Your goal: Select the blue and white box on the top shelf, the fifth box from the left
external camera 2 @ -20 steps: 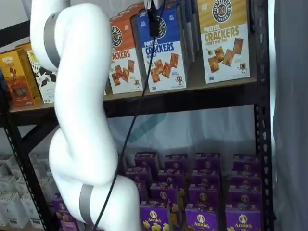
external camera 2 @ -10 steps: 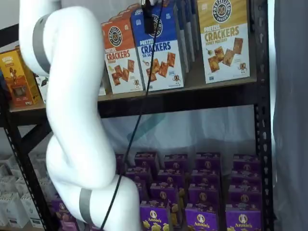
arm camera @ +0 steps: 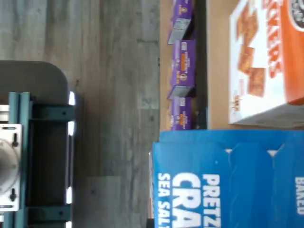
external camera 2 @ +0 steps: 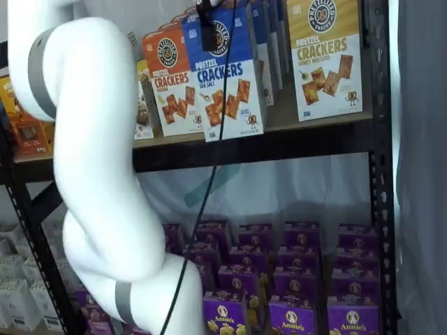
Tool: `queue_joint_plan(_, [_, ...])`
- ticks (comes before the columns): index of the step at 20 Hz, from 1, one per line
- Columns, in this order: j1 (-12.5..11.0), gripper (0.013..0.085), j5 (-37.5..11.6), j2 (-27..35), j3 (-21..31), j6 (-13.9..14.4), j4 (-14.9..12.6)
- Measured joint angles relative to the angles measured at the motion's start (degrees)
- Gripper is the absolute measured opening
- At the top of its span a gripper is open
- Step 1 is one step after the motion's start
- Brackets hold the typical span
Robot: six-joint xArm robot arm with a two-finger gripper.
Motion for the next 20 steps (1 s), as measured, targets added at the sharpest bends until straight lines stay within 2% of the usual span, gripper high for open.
queue_joint_plan(5, [-0.1,0.0570,2.6,-2.8,1.8,-0.2,-0.6])
queue_joint_plan(13, [-0.9,0.0570,2.2,-8.8,8.8,-1.4,-1.6])
queue_joint_plan(20, [-1.3,0.0570,1.2,-11.2,12.5,-1.9,-1.4])
